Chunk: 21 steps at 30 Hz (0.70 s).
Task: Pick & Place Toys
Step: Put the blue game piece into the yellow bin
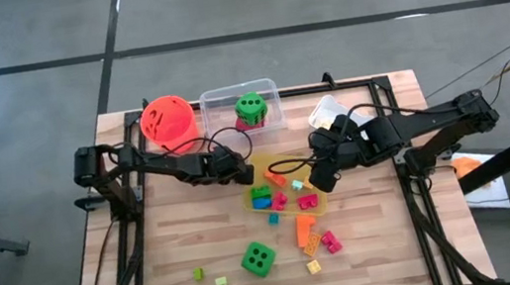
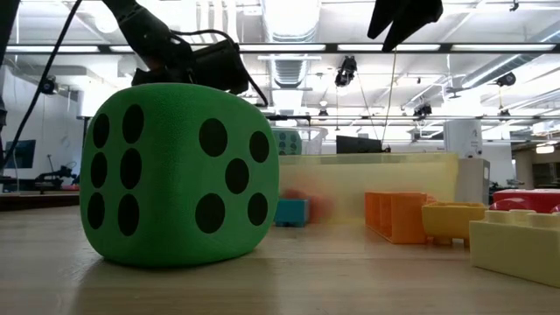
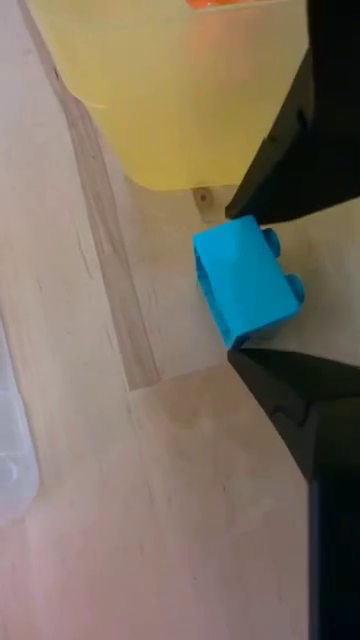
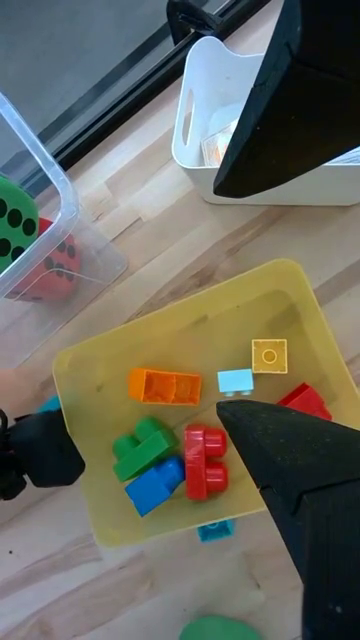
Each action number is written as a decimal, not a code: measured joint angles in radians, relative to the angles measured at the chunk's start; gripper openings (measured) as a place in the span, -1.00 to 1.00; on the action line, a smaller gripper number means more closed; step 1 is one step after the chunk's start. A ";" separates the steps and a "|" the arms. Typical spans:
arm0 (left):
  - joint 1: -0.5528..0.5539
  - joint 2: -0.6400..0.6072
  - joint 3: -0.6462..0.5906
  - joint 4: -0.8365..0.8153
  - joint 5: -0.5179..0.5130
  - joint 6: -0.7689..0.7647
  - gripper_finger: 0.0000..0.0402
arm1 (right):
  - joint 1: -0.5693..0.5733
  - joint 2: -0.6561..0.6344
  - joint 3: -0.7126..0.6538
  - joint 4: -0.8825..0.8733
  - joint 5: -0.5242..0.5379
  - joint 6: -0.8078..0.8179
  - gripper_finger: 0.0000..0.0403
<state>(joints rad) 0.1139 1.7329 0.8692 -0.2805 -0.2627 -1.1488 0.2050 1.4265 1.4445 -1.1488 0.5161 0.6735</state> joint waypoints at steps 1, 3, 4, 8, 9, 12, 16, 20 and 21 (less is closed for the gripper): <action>0.000 0.000 0.000 0.000 -0.003 0.000 -0.06 | 0.000 0.000 0.000 0.000 0.000 0.000 0.70; 0.000 0.000 0.000 0.001 -0.006 0.000 -0.16 | 0.000 0.000 0.000 0.000 0.000 0.000 0.70; 0.000 -0.001 0.000 0.002 -0.006 0.000 -0.21 | 0.000 0.000 0.000 0.000 0.000 0.000 0.70; 0.000 -0.002 0.001 0.004 -0.007 0.024 -0.35 | 0.000 0.000 0.000 0.000 0.000 0.000 0.70; 0.000 -0.002 0.001 0.003 -0.006 0.032 -0.36 | 0.000 0.000 0.000 0.000 -0.001 0.000 0.70; 0.000 -0.002 0.001 0.003 -0.006 0.046 -0.36 | 0.000 0.000 0.000 0.000 -0.001 0.000 0.70; -0.001 -0.002 0.001 0.001 0.007 0.056 -0.36 | 0.000 0.000 0.000 0.000 -0.001 0.000 0.70; -0.001 -0.007 0.002 0.001 0.054 0.083 -0.36 | 0.000 0.000 0.000 0.000 -0.001 0.000 0.70; -0.001 -0.011 0.002 -0.004 0.073 0.085 -0.36 | 0.000 0.000 0.000 0.000 -0.001 0.000 0.70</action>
<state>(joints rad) 0.1131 1.7223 0.8707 -0.2842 -0.1902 -1.0635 0.2050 1.4265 1.4445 -1.1492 0.5156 0.6733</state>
